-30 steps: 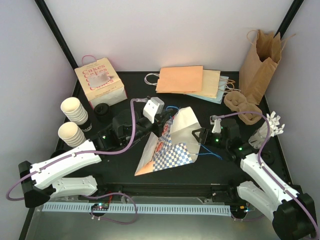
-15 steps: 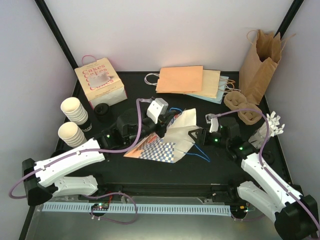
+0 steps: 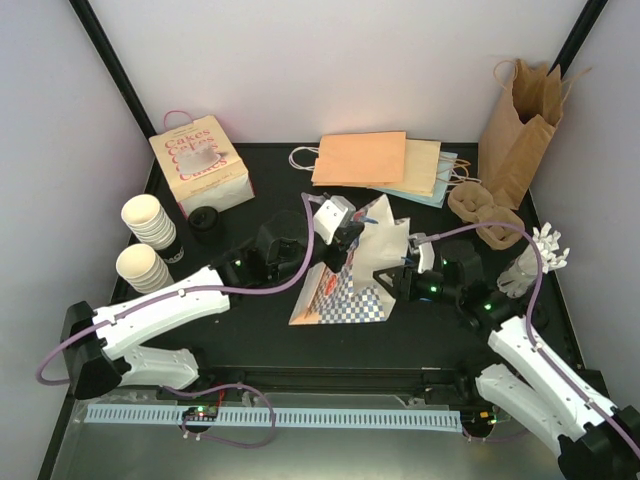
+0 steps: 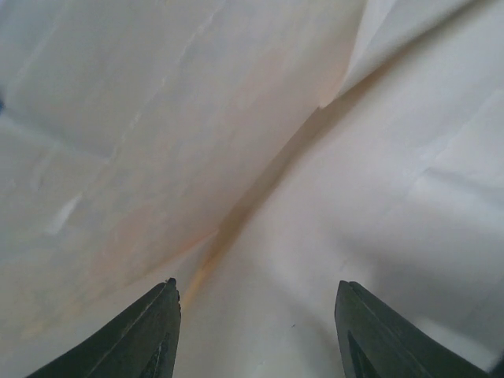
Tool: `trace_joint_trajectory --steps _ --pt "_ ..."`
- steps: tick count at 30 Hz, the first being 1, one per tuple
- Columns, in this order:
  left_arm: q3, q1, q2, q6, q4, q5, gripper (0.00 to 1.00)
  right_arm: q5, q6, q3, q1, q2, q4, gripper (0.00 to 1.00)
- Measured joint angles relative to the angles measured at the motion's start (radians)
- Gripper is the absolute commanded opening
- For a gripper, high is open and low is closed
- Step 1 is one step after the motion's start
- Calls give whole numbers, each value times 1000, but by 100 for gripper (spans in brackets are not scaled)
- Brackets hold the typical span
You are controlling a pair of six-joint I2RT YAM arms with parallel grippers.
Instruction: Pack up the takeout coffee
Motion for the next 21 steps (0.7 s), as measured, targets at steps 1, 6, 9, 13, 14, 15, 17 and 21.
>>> trace_joint_trajectory --steps 1,6,9,13,14,15,17,21 --pt "5 2 5 2 0 2 2 0 3 -4 8 -2 0 57" --pt "26 16 13 12 2 11 2 14 32 -34 97 8 16 56" --pt "26 23 14 16 0 13 2 37 54 -46 166 35 40 56" --pt "26 34 13 17 -2 14 1 90 90 -63 280 65 79 56" --pt "24 39 11 17 -2 14 2 105 98 -66 316 76 92 56" --pt "19 40 6 17 0 14 2 119 105 -68 347 90 106 56" --pt "-11 48 -15 17 8 18 2 153 120 -68 401 126 127 56" --pt "-81 60 -68 16 16 36 2 219 146 -68 459 191 146 56"
